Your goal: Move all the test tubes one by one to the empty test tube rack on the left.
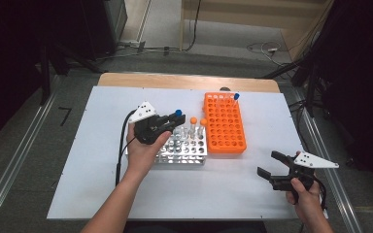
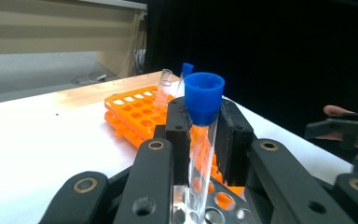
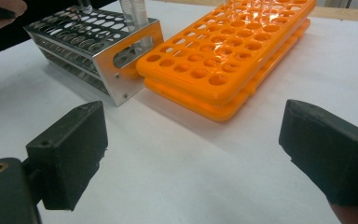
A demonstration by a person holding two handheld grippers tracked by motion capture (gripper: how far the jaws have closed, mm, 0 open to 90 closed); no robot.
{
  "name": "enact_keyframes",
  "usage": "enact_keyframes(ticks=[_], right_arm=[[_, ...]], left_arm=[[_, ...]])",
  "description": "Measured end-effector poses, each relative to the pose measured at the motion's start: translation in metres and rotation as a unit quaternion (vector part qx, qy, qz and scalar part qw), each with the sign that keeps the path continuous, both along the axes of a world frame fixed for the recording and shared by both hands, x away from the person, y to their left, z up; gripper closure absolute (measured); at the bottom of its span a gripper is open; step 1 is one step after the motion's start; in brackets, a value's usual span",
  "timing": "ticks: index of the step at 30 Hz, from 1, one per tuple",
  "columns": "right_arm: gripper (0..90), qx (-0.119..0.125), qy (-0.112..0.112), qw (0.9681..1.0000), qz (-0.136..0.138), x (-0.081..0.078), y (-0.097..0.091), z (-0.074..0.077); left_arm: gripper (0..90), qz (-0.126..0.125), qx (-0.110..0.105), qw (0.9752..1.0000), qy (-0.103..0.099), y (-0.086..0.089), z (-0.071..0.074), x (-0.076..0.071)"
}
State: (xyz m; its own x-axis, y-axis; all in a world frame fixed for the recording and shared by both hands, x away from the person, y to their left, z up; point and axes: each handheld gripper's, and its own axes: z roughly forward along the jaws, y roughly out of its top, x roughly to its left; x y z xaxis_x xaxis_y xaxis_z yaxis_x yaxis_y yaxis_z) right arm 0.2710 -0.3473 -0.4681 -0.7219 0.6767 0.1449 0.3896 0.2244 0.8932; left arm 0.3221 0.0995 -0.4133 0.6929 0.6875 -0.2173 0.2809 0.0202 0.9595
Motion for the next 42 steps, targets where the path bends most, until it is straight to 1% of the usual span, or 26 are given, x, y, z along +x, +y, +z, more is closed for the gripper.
enact_keyframes(ticks=[3, 8, 14, 19, 23, 25, 30, 32, 35, 37, 40, 42], right_arm=[[6.4, 0.001, 0.001, 1.0, -0.005, -0.002, -0.003, -0.001], [6.4, 0.0, 0.002, 0.9999, -0.011, -0.006, -0.008, -0.002], [6.4, 0.0, 0.004, 0.9998, -0.018, -0.011, -0.013, -0.003], [6.4, -0.001, 0.004, 0.9997, -0.022, -0.014, -0.015, -0.003], [6.4, -0.001, 0.006, 0.9998, -0.022, -0.014, -0.015, -0.004], [6.4, -0.001, 0.006, 0.9998, -0.021, -0.014, -0.015, -0.004], [6.5, -0.002, 0.007, 0.9998, -0.021, -0.013, -0.013, -0.004], [6.5, -0.001, 0.008, 0.9998, -0.02, -0.013, -0.013, -0.005], [6.4, -0.002, 0.008, 0.9997, -0.021, -0.013, -0.013, -0.005], [6.5, -0.002, 0.01, 0.9997, -0.022, -0.013, -0.013, -0.005], [6.5, -0.002, 0.008, 0.9997, -0.021, -0.013, -0.013, -0.005], [6.5, -0.002, 0.008, 0.9997, -0.022, -0.013, -0.013, -0.005]], left_arm=[[77.4, 0.007, 0.004, 0.9999, -0.007, -0.001, -0.001, 0.004], [77.4, 0.02, 0.007, 0.9997, -0.013, -0.006, -0.004, 0.011], [77.4, 0.037, 0.018, 0.9991, -0.01, -0.01, -0.011, 0.018], [77.4, 0.046, 0.023, 0.9987, -0.006, -0.012, -0.015, 0.023], [77.4, 0.045, 0.027, 0.9986, -0.004, -0.013, -0.017, 0.024], [77.4, 0.042, 0.034, 0.9985, -0.005, -0.014, -0.018, 0.025], [77.4, 0.038, 0.046, 0.9982, 0.008, -0.017, -0.021, 0.027], [77.3, 0.039, 0.057, 0.9976, 0.01, -0.019, -0.02, 0.027], [76.8, 0.033, 0.075, 0.9964, 0.02, -0.023, -0.02, 0.028], [76.7, 0.032, 0.085, 0.9956, 0.023, -0.025, -0.021, 0.027], [76.3, 0.032, 0.087, 0.9953, 0.027, -0.026, -0.021, 0.027], [76.1, 0.037, 0.088, 0.9949, 0.032, -0.025, -0.021, 0.028]])
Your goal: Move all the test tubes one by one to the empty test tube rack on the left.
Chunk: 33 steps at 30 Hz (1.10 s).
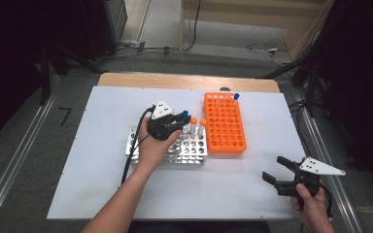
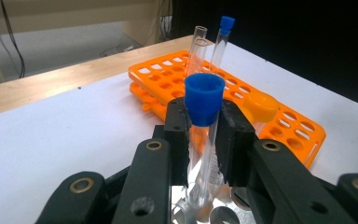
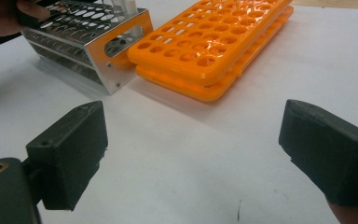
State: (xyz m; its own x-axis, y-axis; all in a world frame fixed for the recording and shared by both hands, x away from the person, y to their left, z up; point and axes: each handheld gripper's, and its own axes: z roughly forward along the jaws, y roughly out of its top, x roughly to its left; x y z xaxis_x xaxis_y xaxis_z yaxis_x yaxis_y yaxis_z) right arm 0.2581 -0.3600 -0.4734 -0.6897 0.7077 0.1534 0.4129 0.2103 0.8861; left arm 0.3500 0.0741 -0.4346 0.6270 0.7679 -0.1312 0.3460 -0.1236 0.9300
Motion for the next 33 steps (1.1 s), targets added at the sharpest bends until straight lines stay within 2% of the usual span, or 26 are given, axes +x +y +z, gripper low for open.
enact_keyframes(ticks=[3, 8, 10, 15, 17, 22, 28, 33], right_arm=[[6.5, 0.0, 0.001, 1.0, 0.0, 0.0, 0.0, 0.0], [6.5, 0.001, 0.001, 1.0, 0.0, 0.0, 0.0, -0.001], [6.5, 0.001, 0.0, 1.0, 0.001, 0.0, 0.0, -0.001], [6.5, 0.002, 0.0, 1.0, 0.002, 0.001, 0.001, -0.001], [6.5, 0.001, 0.0, 1.0, 0.002, 0.001, 0.001, -0.001], [6.5, 0.002, 0.002, 1.0, 0.003, 0.001, 0.0, -0.002], [6.4, 0.004, 0.001, 1.0, 0.002, 0.002, 0.003, -0.001], [6.5, 0.003, -0.006, 1.0, 0.001, 0.005, 0.01, 0.003]], left_arm=[[75.6, 0.004, 0.001, 0.9999, 0.009, 0.001, -0.001, 0.001], [75.1, -0.001, 0.01, 0.9999, 0.007, 0.001, 0.0, 0.0], [75.9, 0.005, 0.026, 0.9996, -0.005, -0.001, 0.0, -0.002], [76.6, -0.002, 0.059, 0.9979, -0.026, -0.008, 0.0, -0.005], [76.7, -0.008, 0.071, 0.9971, -0.028, -0.011, 0.0, -0.005], [74.4, -0.012, 0.05, 0.9987, -0.005, -0.008, 0.0, -0.003], [59.5, -0.011, 0.026, 0.9996, 0.008, -0.003, 0.001, -0.003], [44.9, -0.021, -0.012, 0.9997, 0.004, 0.006, 0.007, -0.011]])
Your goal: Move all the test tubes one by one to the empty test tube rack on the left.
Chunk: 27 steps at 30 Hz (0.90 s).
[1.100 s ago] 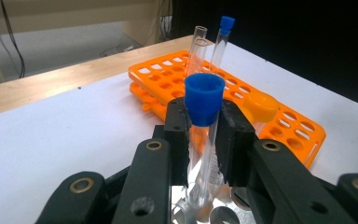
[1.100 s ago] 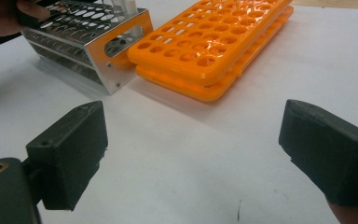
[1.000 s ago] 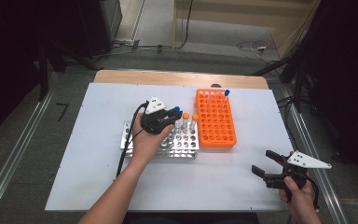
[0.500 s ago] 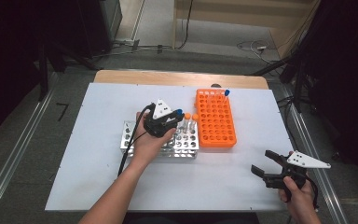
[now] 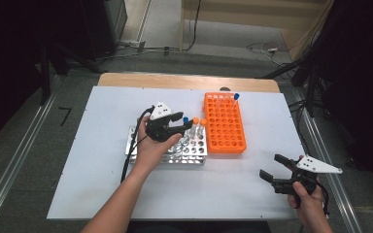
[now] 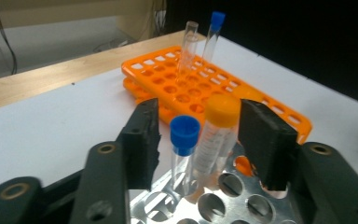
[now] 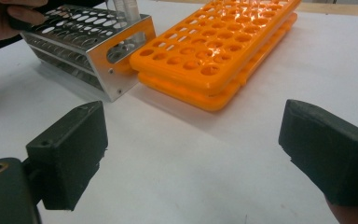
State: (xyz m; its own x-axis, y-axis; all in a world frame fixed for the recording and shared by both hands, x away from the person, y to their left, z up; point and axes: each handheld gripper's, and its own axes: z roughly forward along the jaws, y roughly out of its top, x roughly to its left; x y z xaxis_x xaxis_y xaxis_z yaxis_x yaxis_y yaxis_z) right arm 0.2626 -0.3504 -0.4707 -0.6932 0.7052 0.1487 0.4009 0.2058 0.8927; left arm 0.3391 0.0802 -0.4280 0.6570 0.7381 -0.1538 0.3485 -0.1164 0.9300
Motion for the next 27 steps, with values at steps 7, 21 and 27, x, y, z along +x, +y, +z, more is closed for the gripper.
enact_keyframes(ticks=[7, 21, 27], right_arm=[[6.5, -0.005, -0.011, 0.9999, 0.0, 0.013, 0.015, 0.008], [6.9, -0.025, -0.006, 0.9996, -0.01, 0.071, 0.055, 0.02], [14.4, -0.042, -0.004, 0.9982, -0.043, 0.107, 0.072, 0.019]], left_arm=[[21.5, -0.015, -0.039, 0.9991, -0.002, 0.017, 0.002, -0.015], [0.0, -0.012, -0.065, 0.9978, -0.003, 0.047, -0.003, -0.048], [0.0, -0.005, -0.072, 0.9974, -0.006, 0.058, -0.003, -0.059]])
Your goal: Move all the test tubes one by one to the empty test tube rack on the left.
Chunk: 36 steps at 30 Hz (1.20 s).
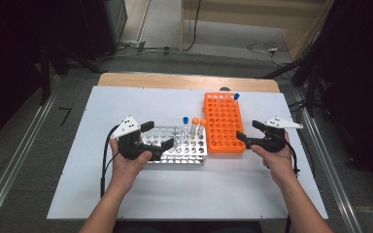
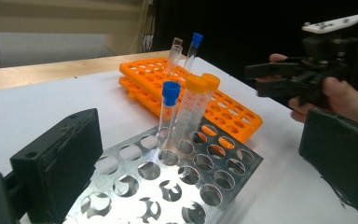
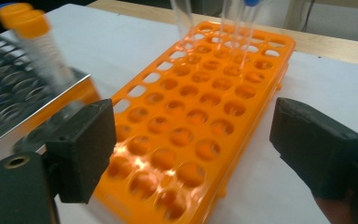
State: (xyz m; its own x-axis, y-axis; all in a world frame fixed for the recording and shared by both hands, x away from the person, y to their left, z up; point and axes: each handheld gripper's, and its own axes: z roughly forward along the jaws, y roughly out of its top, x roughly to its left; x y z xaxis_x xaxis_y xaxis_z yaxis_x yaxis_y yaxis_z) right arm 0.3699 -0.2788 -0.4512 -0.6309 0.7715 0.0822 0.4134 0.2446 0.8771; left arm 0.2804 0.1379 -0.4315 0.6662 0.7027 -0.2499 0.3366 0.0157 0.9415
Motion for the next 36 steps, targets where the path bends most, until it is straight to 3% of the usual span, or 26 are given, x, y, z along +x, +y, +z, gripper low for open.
enact_keyframes(ticks=[5, 21, 28, 36], right_arm=[[22.3, 0.003, 0.01, 0.9997, -0.024, 0.026, 0.005, 0.0], [45.7, -0.005, 0.016, 0.9985, -0.053, 0.084, 0.021, -0.003], [52.3, -0.015, 0.016, 0.9982, -0.056, 0.098, 0.033, -0.005], [61.8, -0.035, 0.031, 0.9967, -0.066, 0.103, 0.046, -0.015]], left_arm=[[0.0, 0.004, -0.009, 0.9999, 0.001, 0.007, 0.0, -0.005], [0.0, -0.001, -0.014, 0.9999, 0.003, 0.009, 0.002, -0.007], [0.0, 0.0, -0.016, 0.9998, 0.007, 0.009, 0.001, -0.006], [0.0, 0.002, -0.017, 0.9998, 0.011, 0.011, 0.0, -0.005]])
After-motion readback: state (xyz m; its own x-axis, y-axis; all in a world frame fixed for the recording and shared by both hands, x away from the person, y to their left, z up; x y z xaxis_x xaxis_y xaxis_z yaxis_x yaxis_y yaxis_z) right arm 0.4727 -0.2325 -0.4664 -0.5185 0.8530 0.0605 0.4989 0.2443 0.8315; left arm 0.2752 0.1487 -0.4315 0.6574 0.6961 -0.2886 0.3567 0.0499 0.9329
